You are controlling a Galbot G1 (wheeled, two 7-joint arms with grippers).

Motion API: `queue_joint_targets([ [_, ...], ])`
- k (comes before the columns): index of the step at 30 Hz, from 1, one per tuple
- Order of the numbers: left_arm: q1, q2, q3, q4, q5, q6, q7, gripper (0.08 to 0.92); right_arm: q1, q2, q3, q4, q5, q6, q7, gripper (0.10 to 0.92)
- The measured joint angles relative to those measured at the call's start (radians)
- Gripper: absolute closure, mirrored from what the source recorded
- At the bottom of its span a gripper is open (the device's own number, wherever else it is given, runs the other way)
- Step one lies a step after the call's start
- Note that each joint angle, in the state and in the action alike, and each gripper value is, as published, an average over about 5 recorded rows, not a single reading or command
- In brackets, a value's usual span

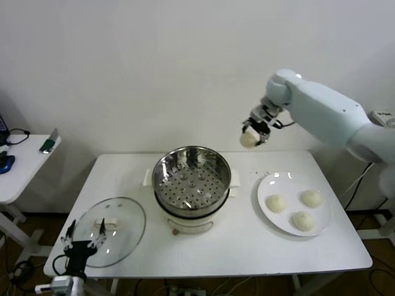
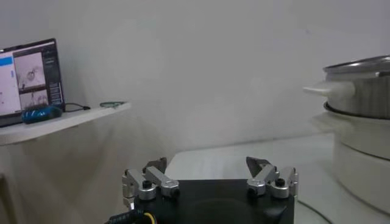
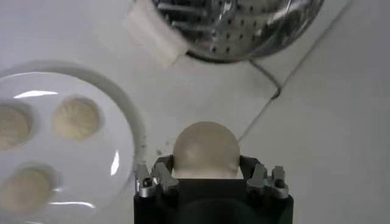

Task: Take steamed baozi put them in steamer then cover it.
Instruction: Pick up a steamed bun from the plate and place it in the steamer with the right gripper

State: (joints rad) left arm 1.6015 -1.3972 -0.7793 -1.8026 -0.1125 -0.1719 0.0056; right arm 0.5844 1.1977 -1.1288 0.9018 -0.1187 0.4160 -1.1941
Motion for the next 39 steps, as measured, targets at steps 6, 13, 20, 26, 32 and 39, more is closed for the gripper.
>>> queue_joint_targets([
  [6, 0.012, 0.001, -0.003, -0.001, -0.010, -0.002, -0.006, 0.177, 0.007, 0.092, 0.001, 0.060, -0.114, 0.097, 0.019, 0.320],
  [13, 0.023, 0.009, -0.012, -0.011, -0.019, -0.002, -0.011, 0.177, -0.053, 0.178, 0.029, 0.083, -0.284, 0.182, 0.049, 0.314],
  [20, 0.033, 0.012, -0.015, -0.015, -0.025, -0.004, -0.014, 0.177, -0.134, 0.223, 0.049, 0.089, -0.419, 0.220, 0.067, 0.313],
  [26, 0.041, 0.018, -0.018, -0.015, -0.038, -0.005, -0.024, 0.177, -0.194, 0.255, 0.069, 0.069, -0.504, 0.245, 0.085, 0.313],
  [32, 0.048, 0.022, -0.024, -0.010, -0.050, -0.005, -0.030, 0.177, -0.238, 0.276, 0.089, 0.039, -0.577, 0.264, 0.101, 0.306],
  [39, 0.049, 0.022, -0.024, -0.008, -0.054, -0.005, -0.033, 0.177, -0.269, 0.284, 0.103, 0.024, -0.638, 0.270, 0.117, 0.291],
])
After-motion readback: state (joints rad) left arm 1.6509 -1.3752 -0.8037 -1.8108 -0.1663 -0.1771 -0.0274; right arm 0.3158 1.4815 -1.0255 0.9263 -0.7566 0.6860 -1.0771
